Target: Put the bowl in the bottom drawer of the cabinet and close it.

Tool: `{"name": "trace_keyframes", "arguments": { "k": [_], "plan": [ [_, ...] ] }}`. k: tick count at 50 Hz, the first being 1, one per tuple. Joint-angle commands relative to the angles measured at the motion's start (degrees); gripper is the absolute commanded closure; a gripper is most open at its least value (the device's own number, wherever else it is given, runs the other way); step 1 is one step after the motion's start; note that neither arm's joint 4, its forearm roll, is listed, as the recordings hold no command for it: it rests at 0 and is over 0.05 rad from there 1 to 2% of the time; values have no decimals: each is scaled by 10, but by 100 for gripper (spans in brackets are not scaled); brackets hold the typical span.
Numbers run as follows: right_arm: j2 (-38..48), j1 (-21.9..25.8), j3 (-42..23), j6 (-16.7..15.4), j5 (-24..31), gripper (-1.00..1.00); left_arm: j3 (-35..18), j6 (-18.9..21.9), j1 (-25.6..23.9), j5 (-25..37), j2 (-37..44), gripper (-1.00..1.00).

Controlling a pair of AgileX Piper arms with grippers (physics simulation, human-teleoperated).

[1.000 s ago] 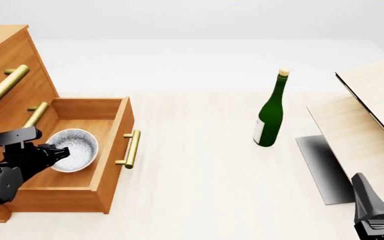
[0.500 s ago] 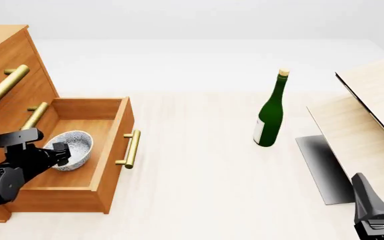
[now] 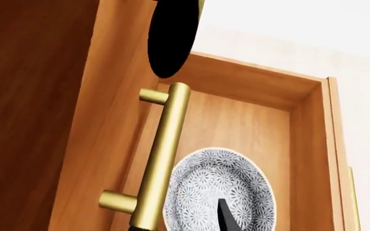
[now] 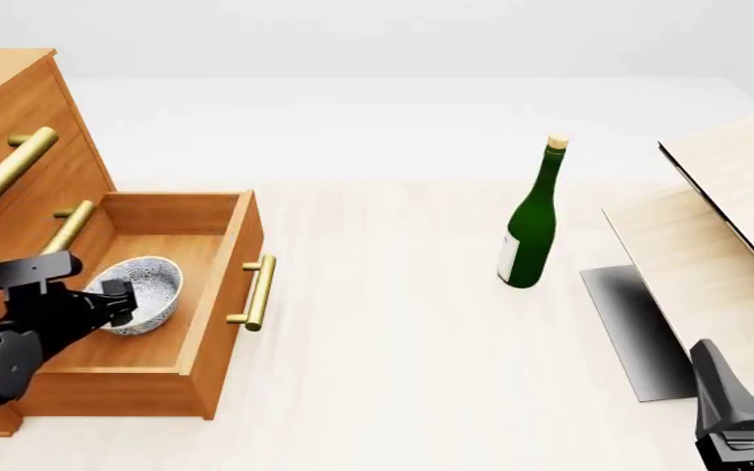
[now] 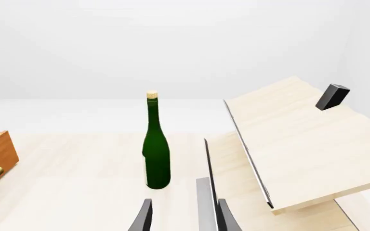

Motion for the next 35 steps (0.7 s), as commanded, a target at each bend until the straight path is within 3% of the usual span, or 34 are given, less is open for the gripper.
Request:
{"name": "trace_keyframes", "arguments": {
  "k": [1, 35],
  "plan": [
    [0, 0, 0, 0, 0, -100, 6, -2, -1, 11, -23, -100],
    [0, 0, 0, 0, 0, -100, 16, -11, -17, 65, -115, -100]
  ]
}}
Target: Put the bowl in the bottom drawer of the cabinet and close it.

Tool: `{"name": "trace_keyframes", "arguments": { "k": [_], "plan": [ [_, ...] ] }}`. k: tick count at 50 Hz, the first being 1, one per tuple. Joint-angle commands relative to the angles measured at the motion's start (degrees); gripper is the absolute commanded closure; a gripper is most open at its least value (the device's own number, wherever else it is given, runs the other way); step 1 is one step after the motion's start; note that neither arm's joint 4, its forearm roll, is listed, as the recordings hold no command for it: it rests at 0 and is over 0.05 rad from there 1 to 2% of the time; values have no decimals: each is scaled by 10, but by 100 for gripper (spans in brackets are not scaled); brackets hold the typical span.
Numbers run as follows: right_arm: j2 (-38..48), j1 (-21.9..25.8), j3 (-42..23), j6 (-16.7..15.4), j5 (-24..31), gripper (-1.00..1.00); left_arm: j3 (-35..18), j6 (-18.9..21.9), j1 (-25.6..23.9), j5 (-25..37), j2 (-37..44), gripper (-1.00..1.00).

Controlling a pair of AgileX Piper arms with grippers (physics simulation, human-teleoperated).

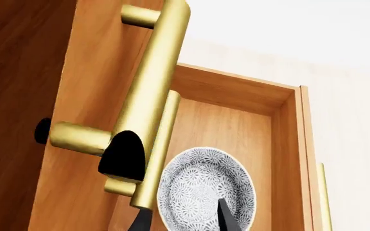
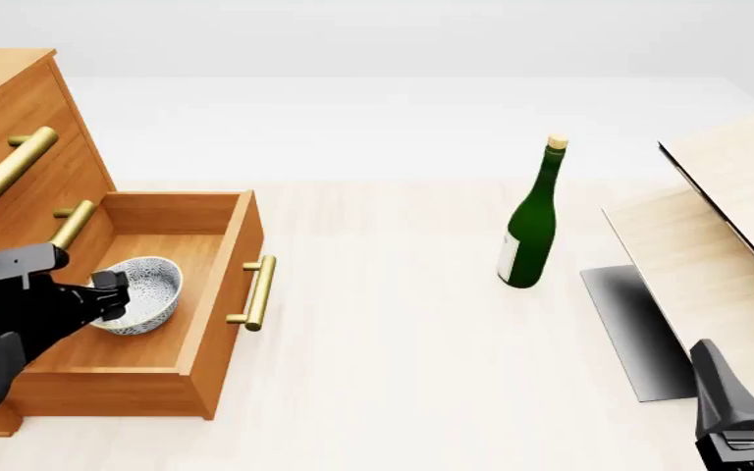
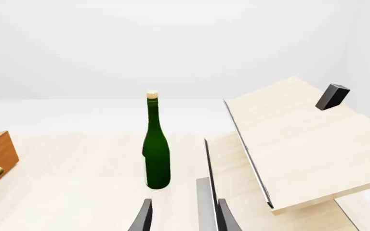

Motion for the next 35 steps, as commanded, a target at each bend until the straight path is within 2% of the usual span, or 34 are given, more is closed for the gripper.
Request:
{"name": "trace_keyframes", "arguments": {
  "k": [1, 35],
  "plan": [
    [0, 0, 0, 0, 0, -100, 5, -2, -5, 15, -25, -100],
    [0, 0, 0, 0, 0, -100, 28, -6, -27, 49, -100, -100]
  ]
}}
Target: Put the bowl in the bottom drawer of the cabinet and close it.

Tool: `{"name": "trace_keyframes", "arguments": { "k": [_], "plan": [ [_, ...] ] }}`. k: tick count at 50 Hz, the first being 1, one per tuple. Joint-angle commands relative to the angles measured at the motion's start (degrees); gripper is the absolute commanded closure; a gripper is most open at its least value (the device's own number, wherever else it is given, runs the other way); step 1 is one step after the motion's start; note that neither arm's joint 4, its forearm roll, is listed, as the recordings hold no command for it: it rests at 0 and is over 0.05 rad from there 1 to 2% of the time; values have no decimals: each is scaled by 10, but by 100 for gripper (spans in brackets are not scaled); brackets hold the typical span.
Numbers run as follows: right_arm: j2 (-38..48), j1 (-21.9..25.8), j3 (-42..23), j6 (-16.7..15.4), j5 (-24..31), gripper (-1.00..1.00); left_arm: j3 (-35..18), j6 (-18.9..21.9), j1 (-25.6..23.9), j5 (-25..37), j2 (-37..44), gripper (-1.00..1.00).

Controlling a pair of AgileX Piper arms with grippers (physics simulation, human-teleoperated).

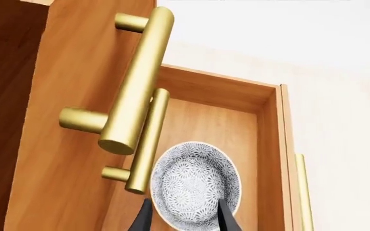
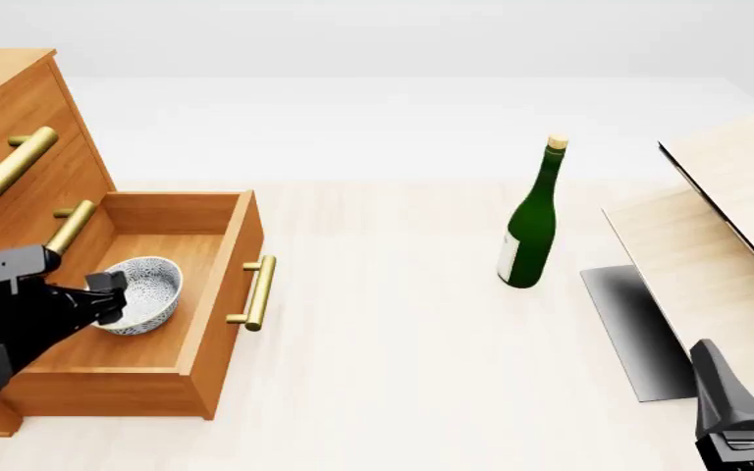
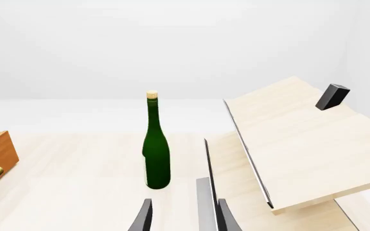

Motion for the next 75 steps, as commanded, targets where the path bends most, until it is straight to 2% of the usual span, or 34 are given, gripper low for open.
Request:
{"name": "trace_keyframes", "arguments": {
  "k": [1, 28, 51, 75],
  "plan": [
    [0, 0, 0, 0, 0, -100, 9, -3, -10, 11, -28, -100],
    [0, 0, 0, 0, 0, -100, 9, 0, -46, 56, -111, -100],
    [0, 0, 0, 0, 0, -100, -7, -12, -117, 83, -147, -100],
    [0, 0, 0, 0, 0, -100, -28, -13, -170, 108, -179, -100]
  ]
}}
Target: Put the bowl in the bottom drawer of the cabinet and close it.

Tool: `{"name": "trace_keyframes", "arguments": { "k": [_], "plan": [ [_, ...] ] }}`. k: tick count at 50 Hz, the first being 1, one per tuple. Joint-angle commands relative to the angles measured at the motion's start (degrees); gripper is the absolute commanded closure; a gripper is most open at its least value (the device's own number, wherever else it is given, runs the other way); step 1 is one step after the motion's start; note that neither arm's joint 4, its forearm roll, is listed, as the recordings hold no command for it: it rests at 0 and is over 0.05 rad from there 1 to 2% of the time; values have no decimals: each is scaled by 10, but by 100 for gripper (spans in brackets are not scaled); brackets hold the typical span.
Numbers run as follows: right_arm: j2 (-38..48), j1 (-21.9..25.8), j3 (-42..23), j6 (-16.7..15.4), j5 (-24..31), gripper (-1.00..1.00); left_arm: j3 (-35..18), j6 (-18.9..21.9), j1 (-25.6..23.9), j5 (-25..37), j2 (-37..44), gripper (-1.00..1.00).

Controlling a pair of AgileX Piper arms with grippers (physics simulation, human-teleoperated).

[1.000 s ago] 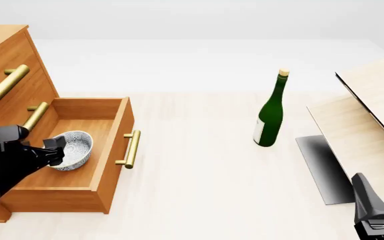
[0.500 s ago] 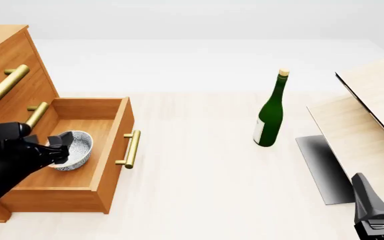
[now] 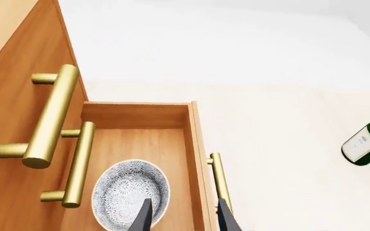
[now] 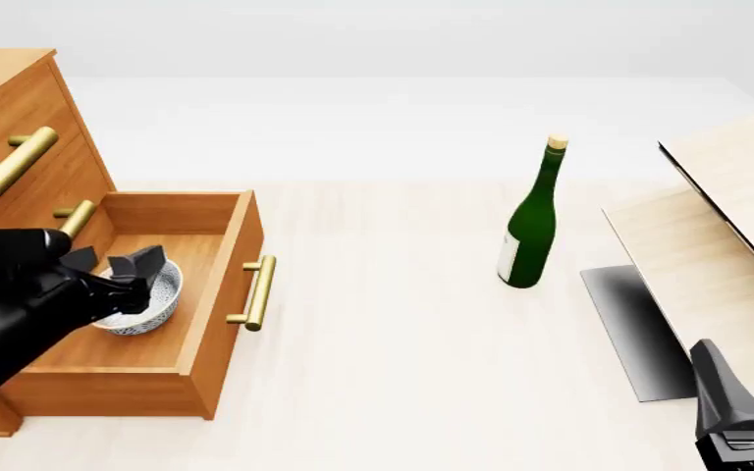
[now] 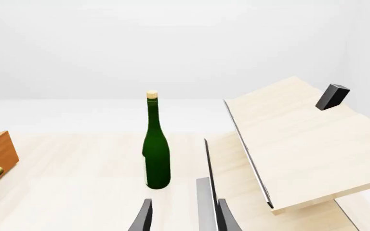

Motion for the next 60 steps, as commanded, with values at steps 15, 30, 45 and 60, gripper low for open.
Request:
{"name": "trace_keyframes", "arguments": {
  "k": [15, 30, 45, 60],
  "plan": [
    [0, 0, 0, 0, 0, -100, -21, -4, -80, 13, -18, -100],
    [0, 0, 0, 0, 0, -100, -35, -5, -119, 29, -36, -100],
    [0, 0, 0, 0, 0, -100, -36, -7, -160, 24, -30, -100],
    [0, 0, 0, 0, 0, -100, -38, -12, -209, 37, -44, -100]
  ]
}}
